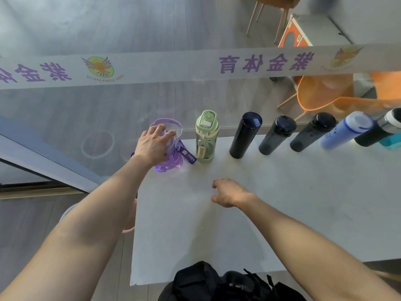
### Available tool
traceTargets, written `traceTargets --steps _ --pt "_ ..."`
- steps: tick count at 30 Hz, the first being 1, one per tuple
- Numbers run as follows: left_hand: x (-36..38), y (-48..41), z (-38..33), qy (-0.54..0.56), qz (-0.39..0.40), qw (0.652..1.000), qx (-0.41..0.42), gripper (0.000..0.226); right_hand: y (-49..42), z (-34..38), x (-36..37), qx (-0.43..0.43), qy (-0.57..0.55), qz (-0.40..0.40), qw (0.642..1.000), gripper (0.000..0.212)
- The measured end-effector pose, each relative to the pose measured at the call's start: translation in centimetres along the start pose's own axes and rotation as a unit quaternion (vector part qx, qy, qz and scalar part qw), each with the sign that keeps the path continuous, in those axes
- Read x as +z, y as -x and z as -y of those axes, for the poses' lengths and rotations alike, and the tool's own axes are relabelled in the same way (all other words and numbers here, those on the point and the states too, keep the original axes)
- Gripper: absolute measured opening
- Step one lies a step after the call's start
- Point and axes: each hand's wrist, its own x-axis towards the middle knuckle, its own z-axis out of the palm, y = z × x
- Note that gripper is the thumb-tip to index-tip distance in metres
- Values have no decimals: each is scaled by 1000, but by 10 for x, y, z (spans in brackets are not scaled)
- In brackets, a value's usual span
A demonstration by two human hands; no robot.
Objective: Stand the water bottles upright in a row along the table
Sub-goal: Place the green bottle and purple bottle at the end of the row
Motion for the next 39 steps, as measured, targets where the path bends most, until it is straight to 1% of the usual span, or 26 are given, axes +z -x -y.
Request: traceTargets --steps 7,11,13,14,15,16,18,21,23,27,32,39 --pt "1 -6 -4 -43 6 999 -28 101 11 -8 -1 2 11 0 1000 54" --pt "3 -8 -3 -38 3 999 -24 99 15 -15 5 5 27 1 1000 50" --pt "5 -9 -5 -55 -9 998 -14 103 18 -18 6 7 26 3 1000 50" --pt "5 -9 -9 -58 -24 998 -8 108 18 -19 5 10 23 2 1000 50" --pt "3 -8 -15 -43 -43 998 -3 115 19 -21 5 11 16 1 1000 51" --pt "-1 -7 -23 -5 -65 998 3 122 21 -22 3 10 8 0 1000 52" --pt "-13 -7 -43 100 -105 989 28 132 22 -26 0 6 -1 -7 1000 54" --pt "-31 -14 -76 221 -131 964 61 131 26 -33 -2 15 -7 -15 1000 52" --pt "-37 -22 -95 265 -117 956 55 127 28 -38 -4 23 -9 -17 1000 49" --pt "-32 -35 -113 286 -96 953 15 117 34 -49 -3 40 -24 -17 999 51" --pt "-26 -42 -122 292 -114 949 -10 107 41 -64 0 54 -36 -18 998 53" --pt "-23 -38 -127 296 -127 946 -38 102 53 -82 -6 55 -41 -15 998 55"
